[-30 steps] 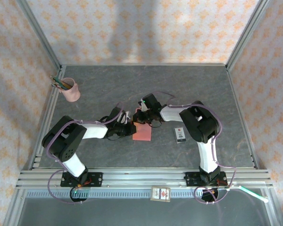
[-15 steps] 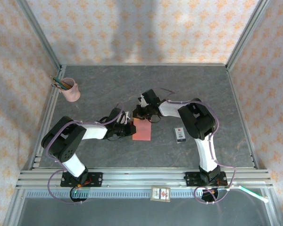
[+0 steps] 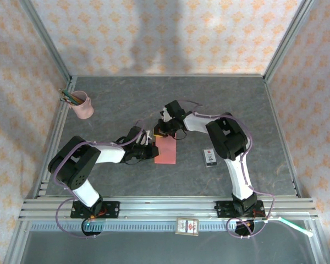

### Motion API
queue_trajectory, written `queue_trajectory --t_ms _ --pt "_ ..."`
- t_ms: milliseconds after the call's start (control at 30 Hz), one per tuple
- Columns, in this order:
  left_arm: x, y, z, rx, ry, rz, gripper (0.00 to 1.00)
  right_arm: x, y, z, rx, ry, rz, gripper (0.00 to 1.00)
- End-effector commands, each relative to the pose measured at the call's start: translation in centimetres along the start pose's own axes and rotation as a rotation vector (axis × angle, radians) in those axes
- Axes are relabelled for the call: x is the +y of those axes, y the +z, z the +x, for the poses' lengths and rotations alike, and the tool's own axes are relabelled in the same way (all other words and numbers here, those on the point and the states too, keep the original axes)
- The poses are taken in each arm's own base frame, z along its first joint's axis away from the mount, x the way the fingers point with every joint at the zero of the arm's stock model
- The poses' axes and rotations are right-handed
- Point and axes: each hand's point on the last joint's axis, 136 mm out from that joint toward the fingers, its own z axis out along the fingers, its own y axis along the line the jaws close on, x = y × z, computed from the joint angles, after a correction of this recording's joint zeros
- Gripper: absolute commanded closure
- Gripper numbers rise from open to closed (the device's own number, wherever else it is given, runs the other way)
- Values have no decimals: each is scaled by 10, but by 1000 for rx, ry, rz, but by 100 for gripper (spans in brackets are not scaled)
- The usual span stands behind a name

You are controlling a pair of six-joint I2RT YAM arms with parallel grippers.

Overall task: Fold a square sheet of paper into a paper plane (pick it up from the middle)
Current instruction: First fold in half a square sheet of paper at the center of the table.

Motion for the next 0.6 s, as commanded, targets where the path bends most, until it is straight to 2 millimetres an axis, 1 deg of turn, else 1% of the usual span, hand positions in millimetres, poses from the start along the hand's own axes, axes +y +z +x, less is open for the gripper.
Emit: queue_trajectory --t_ms 0,367,500,567 --pt "96 -8 84 242 -100 -353 100 -43 -2 -43 -137 1 115 100" --pt "93 -6 83 245 -97 -350 100 -53 -3 -66 -159 9 138 100" --pt "91 -4 82 245 -96 -344 100 -56 -6 -79 -179 15 144 100" --pt "87 -3 80 236 -99 -336 100 -53 -10 -87 -189 10 141 100"
